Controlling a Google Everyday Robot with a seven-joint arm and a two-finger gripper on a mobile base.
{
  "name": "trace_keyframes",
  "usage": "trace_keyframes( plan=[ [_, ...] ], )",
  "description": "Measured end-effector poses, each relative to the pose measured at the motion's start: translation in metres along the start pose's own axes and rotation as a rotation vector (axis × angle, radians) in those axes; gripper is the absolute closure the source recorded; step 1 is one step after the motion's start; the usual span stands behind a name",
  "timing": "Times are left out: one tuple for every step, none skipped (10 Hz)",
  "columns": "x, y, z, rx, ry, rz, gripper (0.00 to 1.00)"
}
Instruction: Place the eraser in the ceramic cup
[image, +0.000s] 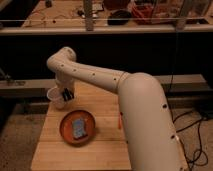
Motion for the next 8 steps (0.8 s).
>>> trace_keyframes(
  plan=[
    [-0.0001,-0.0001,0.0006,0.001,-0.001,-0.001,0.93],
    [0.0002,0.0001,0.0004,0.002,-0.001,-0.001,0.93],
    [0.0002,-0.0002,0.0007,0.004,-0.001,-0.002,0.93],
    [0.0003,-0.0003,0.0011,0.005,-0.002,-0.003,0.93],
    [0.0004,-0.0004,0.0011,0.006,-0.002,-0.004,0.92],
    [0.0004,-0.0006,0.0017,0.008,-0.002,-0.005,0.88],
    [0.0006,-0.0008,0.0015,0.010,-0.002,-0.006,0.88],
    [0.0007,-0.0006,0.0020,0.011,-0.003,-0.008,0.88]
  ],
)
